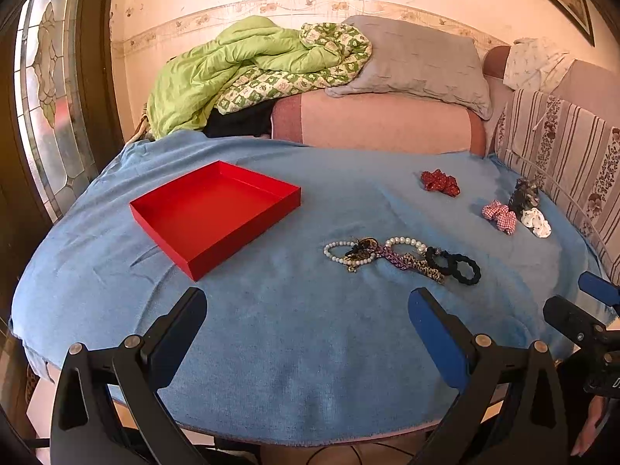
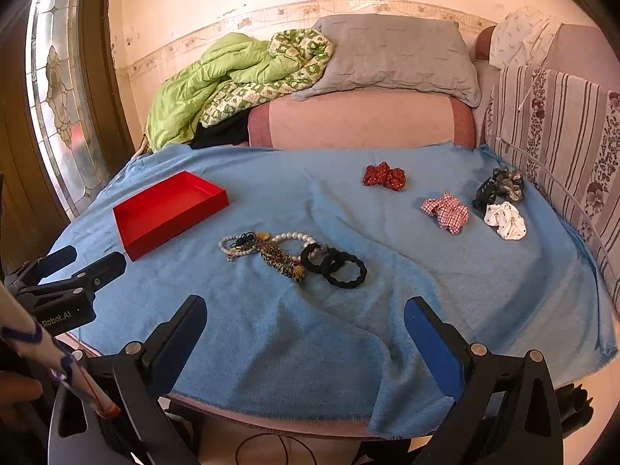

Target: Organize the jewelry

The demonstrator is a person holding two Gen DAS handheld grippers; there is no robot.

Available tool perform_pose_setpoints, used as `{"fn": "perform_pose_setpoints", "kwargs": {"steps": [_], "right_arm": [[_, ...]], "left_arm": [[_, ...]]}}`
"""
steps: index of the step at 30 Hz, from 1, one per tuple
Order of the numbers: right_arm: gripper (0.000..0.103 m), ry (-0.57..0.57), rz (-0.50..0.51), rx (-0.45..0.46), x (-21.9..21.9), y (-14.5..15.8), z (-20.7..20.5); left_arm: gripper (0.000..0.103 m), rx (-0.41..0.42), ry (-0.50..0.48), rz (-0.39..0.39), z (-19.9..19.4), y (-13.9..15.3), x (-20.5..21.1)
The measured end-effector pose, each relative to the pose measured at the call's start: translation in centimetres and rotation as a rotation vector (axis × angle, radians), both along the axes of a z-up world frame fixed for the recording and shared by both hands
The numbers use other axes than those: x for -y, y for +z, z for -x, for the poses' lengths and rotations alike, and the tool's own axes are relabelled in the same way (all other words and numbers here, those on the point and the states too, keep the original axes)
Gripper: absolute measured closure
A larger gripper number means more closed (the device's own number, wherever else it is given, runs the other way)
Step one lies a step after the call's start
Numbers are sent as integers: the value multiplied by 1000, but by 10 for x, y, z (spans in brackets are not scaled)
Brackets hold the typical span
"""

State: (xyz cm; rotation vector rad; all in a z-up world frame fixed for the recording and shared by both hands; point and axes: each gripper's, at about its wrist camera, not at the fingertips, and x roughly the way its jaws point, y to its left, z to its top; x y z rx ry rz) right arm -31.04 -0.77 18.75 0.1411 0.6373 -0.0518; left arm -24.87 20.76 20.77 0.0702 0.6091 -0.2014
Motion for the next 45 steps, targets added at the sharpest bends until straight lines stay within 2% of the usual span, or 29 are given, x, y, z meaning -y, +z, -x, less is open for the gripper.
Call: {"fn": "perform_pose_setpoints", "kwargs": {"steps": [16, 24, 28, 36, 39, 41, 42, 43, 45], "right_arm": [[0, 12, -3, -31, 3, -13, -11], [3, 13, -30, -56, 17, -26, -31], [11, 27, -45, -83, 24, -35, -46], [25, 48, -81, -132, 46, -52, -85], [36, 39, -93, -159, 58, -60, -101], [45, 30, -115, -172, 67, -65, -110], [49, 28, -120, -179, 70, -69, -114], [58, 29, -126, -189, 72, -71, -117], [59, 23, -134, -207, 75, -78, -124]], "left_arm": [[0, -34, 6, 13, -17, -18, -1], [0, -131, -16, 75, -52, -39, -10], [0, -180, -38, 86, -68, -51, -2], [0, -223, -124, 95, -95, -67, 29], [1, -240, -175, 125, -105, -71, 43], [7, -242, -190, 126, -111, -74, 52], [15, -242, -206, 125, -114, -75, 57], [24, -247, -215, 125, -117, -76, 63], [28, -266, -235, 128, -124, -80, 73]]}}
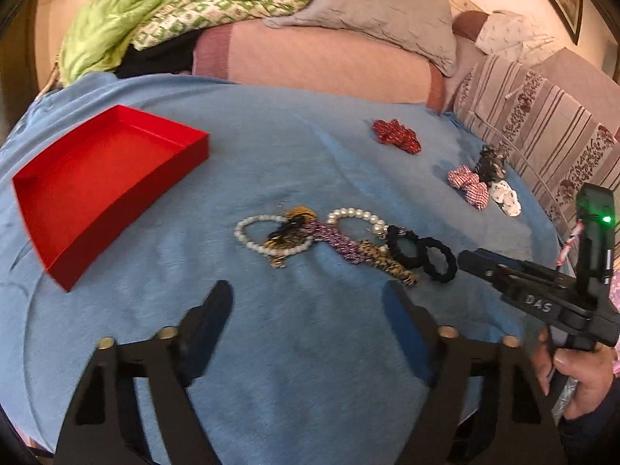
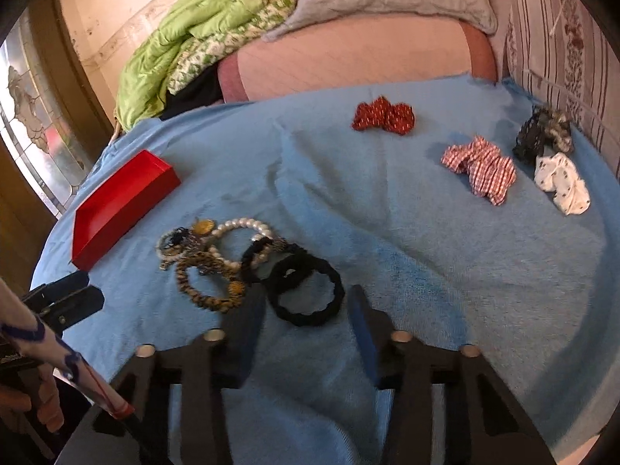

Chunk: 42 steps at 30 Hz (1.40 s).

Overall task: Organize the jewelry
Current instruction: 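Grasp the leopard-print bracelet with the left tool while the right tool grasps a black hair tie, then carry both items to the red tray and open both tools to drop them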

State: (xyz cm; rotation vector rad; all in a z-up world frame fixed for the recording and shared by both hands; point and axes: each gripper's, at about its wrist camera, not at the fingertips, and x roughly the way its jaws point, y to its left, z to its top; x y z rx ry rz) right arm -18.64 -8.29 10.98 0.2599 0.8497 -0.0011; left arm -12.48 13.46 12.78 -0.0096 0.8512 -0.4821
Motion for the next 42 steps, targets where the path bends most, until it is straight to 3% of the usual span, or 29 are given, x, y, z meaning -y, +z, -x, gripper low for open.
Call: {"fn": "perform_pose_setpoints", "kwargs": {"steps": [3, 7, 18, 21, 22, 23, 24, 25, 31, 37, 42], "right_arm": [[60, 5, 3, -7, 1, -3, -5], [74, -1, 8, -19, 5, -8, -10], [74, -18, -19, -50, 11, -22, -18], [74, -4, 4, -78, 8, -28, -23], [79, -2, 14, -78, 7, -28, -23], [93, 3, 24, -76, 6, -28, -23], [94, 9, 24, -74, 6, -27, -23], [95, 11, 24, -69, 6, -27, -22], [95, -19, 23, 19, 11, -10, -12], [95, 0, 16, 141, 6, 11, -3], [95, 20, 28, 183, -2, 18, 0]], "left_arm": [[31, -16, -29, 24, -7, -5, 13], [47, -42, -70, 41, -16, -13, 27], [49, -99, -126, 58, -36, -33, 56], [62, -115, -140, 35, -41, -44, 65], [73, -120, -144, 29, -43, -48, 68], [79, -124, -149, 28, -44, -52, 69], [91, -125, -155, 27, -45, -55, 70], [94, -120, -158, 18, -45, -57, 71], [94, -50, -169, 51, -42, -54, 66], [94, 51, -165, 71, -36, -30, 58], [94, 112, -140, 88, -36, -7, 44]]}}
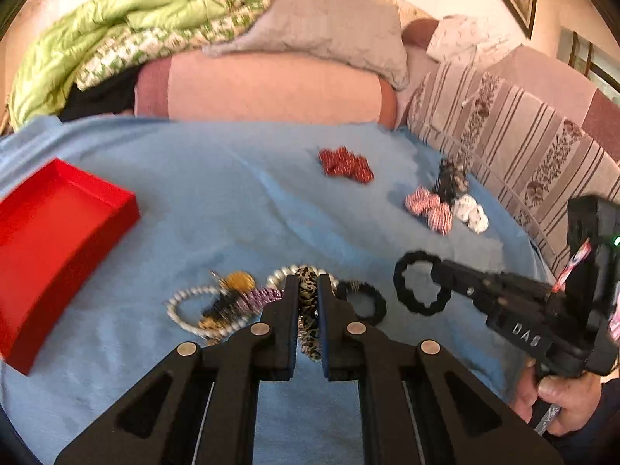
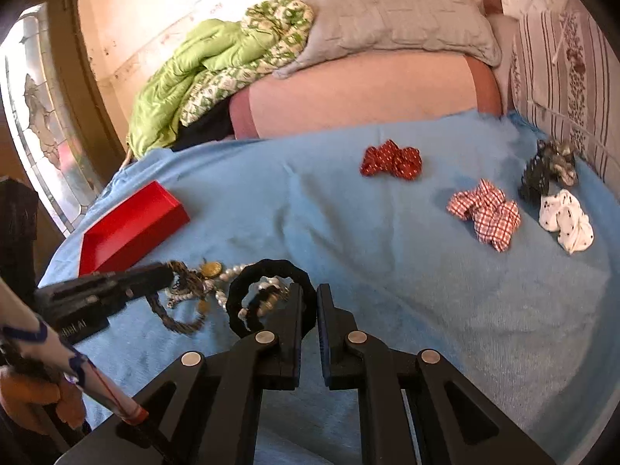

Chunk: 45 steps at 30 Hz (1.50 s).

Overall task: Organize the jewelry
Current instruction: 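Carry both items to the red tray and open both tools to drop them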

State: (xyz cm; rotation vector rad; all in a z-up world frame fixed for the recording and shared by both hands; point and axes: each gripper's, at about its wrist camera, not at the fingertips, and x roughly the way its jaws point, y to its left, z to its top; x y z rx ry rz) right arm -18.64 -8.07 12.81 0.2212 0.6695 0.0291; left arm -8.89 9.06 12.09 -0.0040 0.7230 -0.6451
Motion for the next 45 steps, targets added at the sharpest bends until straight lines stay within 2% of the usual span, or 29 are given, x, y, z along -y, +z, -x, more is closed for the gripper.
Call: {"fn": "perform_pose_setpoints", "kwargs": {"steps": [5, 14, 20, 26, 37, 45], "right_arm": [[95, 24, -12, -1, -9, 2, 0], [95, 144, -23, -4, -57, 21, -23], [95, 221, -94, -26, -95, 35, -65], [95, 280, -111, -61, -141, 34, -113], [95, 315, -50, -151, -216, 17, -224], [95, 315, -8, -228, -256, -12, -287]], "left_arm": [[94, 18, 51, 17, -6, 15, -28], [94, 35, 174, 25, -32, 35, -84], [94, 31, 280, 30, -65, 38, -130], [94, 4, 384, 17, -110, 27, -171], [94, -63, 505, 9, -186, 2, -224], [94, -137, 562, 51, -198, -21, -263]]}}
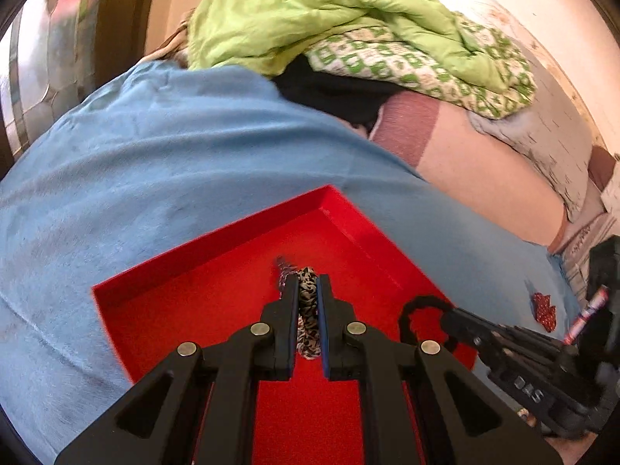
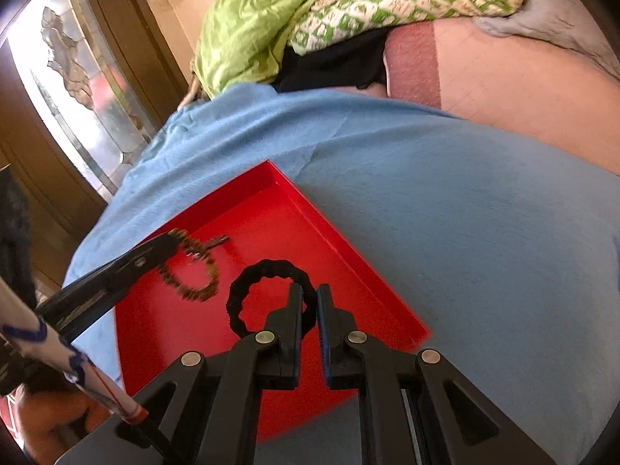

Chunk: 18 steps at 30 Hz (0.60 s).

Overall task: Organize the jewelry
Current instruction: 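Carry both items to the red tray and open both tools to drop them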

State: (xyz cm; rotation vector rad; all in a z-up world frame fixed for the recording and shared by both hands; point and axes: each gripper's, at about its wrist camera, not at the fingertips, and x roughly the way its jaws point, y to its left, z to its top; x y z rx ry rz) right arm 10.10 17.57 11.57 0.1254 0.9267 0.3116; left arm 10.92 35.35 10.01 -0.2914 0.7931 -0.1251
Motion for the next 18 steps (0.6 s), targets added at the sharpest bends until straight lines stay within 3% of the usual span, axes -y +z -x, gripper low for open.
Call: {"fn": "perform_pose_setpoints", "kwargs": {"steps": [15, 17, 18], "right_arm": [[94, -9, 53, -47, -20, -25, -20], [89, -9, 40, -47, -17, -23, -19], [85, -9, 33, -39, -16, -21, -17]], "left_arm": [[93, -36, 73, 76, 4, -13, -42], [83, -36, 76, 73, 3, -11, -41], [71, -32, 79, 72, 4, -11, -42]]}}
